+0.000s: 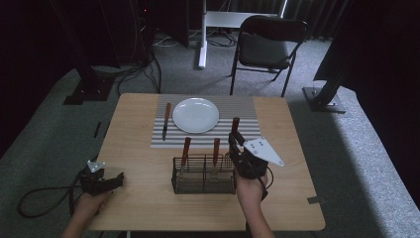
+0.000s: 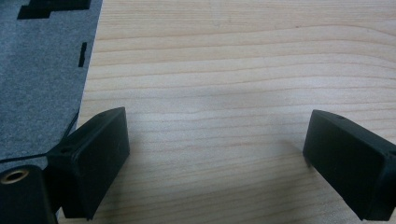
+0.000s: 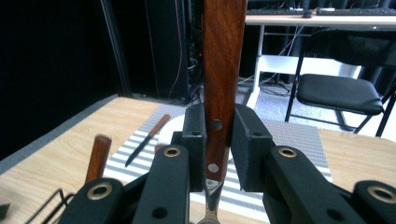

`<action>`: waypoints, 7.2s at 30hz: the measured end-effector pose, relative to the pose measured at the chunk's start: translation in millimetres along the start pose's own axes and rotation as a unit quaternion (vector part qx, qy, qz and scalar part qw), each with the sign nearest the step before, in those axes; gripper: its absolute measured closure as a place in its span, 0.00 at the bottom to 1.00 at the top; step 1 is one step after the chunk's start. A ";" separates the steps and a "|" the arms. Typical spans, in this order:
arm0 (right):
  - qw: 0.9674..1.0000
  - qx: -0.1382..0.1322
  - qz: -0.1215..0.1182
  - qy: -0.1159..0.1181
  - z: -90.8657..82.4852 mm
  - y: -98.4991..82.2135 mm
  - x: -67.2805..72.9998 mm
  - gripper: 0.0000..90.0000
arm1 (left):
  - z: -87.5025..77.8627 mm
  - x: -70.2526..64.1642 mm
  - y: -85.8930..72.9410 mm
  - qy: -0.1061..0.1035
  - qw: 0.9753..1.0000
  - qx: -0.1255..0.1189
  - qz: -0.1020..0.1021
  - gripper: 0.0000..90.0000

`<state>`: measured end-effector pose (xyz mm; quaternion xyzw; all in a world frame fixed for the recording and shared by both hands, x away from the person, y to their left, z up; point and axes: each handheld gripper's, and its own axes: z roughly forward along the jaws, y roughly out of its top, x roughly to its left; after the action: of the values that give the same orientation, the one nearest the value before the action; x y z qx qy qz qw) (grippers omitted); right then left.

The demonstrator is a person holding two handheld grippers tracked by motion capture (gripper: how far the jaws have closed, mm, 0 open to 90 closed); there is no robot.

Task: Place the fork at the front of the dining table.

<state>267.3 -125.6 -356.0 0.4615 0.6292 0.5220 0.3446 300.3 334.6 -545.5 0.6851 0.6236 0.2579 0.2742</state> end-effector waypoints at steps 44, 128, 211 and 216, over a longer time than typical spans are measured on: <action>0.996 0.063 0.011 -0.063 131.7 32.8 -58.7 0.85 | 0.0 -0.2 -0.1 -0.001 1.000 0.000 0.000 0.08; 0.918 0.360 0.153 -0.060 331.8 -84.1 -132.0 0.85 | -0.1 -0.2 -0.1 -0.001 1.000 0.000 0.001 0.08; 0.954 0.288 0.073 -0.028 192.9 -99.7 -131.6 0.19 | 0.0 -0.2 0.0 -0.001 1.000 0.000 0.001 0.08; 0.955 0.287 0.067 -0.036 182.5 -104.8 -132.8 0.19 | 0.0 -0.1 0.0 -0.001 1.000 0.000 0.001 0.08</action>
<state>455.9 -191.7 -504.3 0.6006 0.7071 0.3243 0.1846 300.3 334.5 -545.5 0.6860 0.6229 0.2570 0.2746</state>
